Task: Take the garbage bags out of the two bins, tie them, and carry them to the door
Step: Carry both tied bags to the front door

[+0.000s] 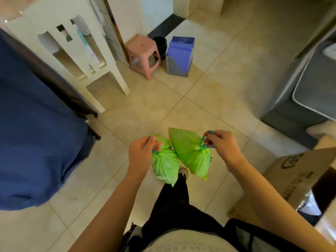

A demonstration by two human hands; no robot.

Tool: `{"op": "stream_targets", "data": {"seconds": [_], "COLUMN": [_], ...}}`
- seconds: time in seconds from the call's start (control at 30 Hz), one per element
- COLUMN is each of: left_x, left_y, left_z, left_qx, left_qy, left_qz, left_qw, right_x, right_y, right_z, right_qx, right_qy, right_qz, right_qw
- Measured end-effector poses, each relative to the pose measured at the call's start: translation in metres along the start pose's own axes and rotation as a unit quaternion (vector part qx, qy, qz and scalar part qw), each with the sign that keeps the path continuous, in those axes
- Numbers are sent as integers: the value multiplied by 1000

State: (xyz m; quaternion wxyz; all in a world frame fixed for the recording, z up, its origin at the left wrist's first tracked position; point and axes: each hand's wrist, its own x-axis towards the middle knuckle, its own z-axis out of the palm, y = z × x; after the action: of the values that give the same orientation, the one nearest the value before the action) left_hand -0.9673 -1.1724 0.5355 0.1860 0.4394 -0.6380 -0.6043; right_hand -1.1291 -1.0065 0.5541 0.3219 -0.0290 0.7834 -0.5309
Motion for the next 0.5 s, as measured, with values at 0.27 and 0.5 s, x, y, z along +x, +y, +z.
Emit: {"op": "stream_targets", "data": {"seconds": [0.27, 0.5], "left_x": [124, 219], "left_y": [74, 123], "left_z": [125, 246], "left_qx": [53, 89], "left_qy": [-99, -131], "left_qz": [11, 31], "left_qw": [994, 987], "right_x": [131, 222], "right_y": [-71, -108], "right_z": [-102, -183], "right_qx": [18, -17], "right_qy": [61, 62], "right_qz": [-13, -22], "right_qw": [998, 998]}}
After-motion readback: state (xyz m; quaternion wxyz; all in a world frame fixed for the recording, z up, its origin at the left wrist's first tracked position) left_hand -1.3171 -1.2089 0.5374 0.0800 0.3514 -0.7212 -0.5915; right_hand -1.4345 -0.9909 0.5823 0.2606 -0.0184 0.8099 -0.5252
